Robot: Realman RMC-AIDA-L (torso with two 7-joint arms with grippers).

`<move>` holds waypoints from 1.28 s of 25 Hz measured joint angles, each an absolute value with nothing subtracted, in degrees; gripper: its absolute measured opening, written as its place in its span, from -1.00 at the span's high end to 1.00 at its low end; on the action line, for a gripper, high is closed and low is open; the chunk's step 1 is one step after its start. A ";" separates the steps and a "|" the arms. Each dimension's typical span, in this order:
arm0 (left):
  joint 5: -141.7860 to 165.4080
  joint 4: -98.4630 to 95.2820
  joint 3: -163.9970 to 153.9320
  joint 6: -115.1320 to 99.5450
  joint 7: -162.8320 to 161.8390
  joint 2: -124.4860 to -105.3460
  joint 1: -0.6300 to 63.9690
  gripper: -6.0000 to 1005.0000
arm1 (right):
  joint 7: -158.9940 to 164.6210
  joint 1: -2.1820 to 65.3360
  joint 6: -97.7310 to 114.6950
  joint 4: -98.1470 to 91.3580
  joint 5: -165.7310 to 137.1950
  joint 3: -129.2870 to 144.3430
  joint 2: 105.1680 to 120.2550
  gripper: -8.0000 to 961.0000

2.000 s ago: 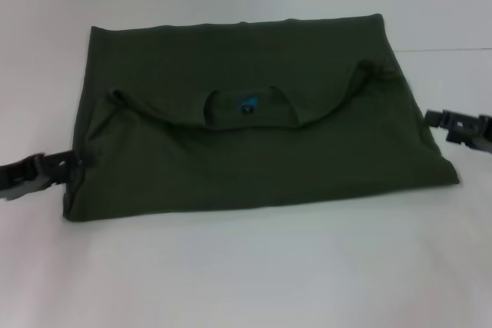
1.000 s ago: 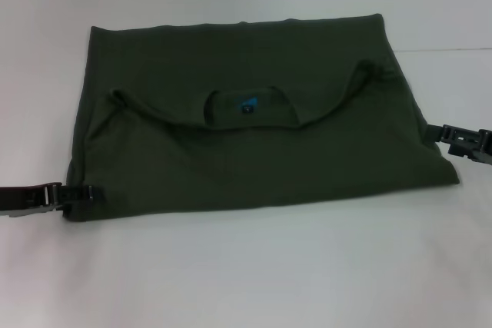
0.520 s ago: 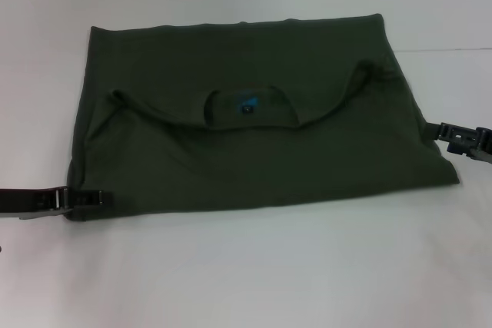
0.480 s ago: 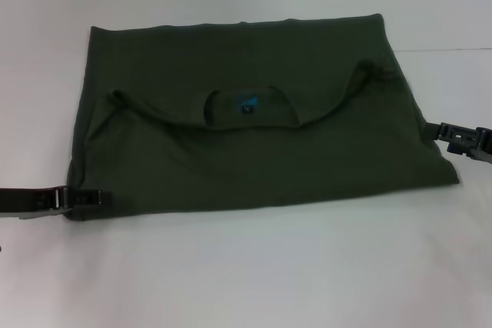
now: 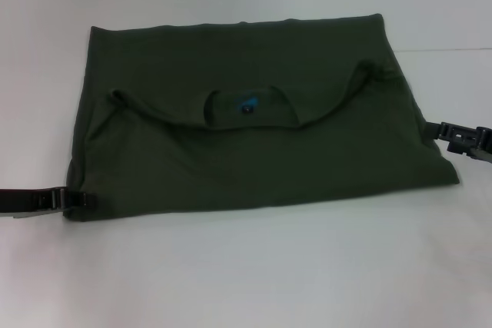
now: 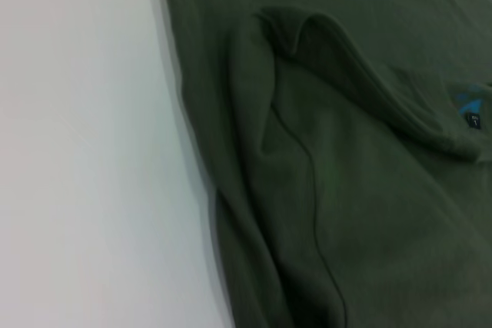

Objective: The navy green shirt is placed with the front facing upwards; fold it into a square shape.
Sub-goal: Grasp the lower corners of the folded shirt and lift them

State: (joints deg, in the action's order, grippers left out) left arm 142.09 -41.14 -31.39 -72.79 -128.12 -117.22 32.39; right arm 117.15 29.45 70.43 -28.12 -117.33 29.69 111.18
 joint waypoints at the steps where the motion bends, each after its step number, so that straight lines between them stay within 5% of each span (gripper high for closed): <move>1: 142.11 -41.14 -31.43 -72.82 -128.12 -117.23 32.40 0.34 | 117.15 29.45 70.47 -28.12 -117.31 29.70 111.18 -0.93; 13: 142.48 -40.87 -31.93 -73.67 -128.12 -117.20 32.60 0.89 | 120.55 30.12 71.13 -28.40 -117.56 30.97 110.49 -0.93; 22: 142.48 -40.95 -32.29 -74.30 -128.14 -117.07 32.90 0.89 | 146.57 35.88 75.86 -37.81 -130.86 37.03 106.60 -0.93; 32: 142.47 -41.14 -32.05 -76.27 -128.15 -116.89 33.08 0.89 | 150.44 43.06 75.50 -38.53 -146.73 37.52 107.97 -0.92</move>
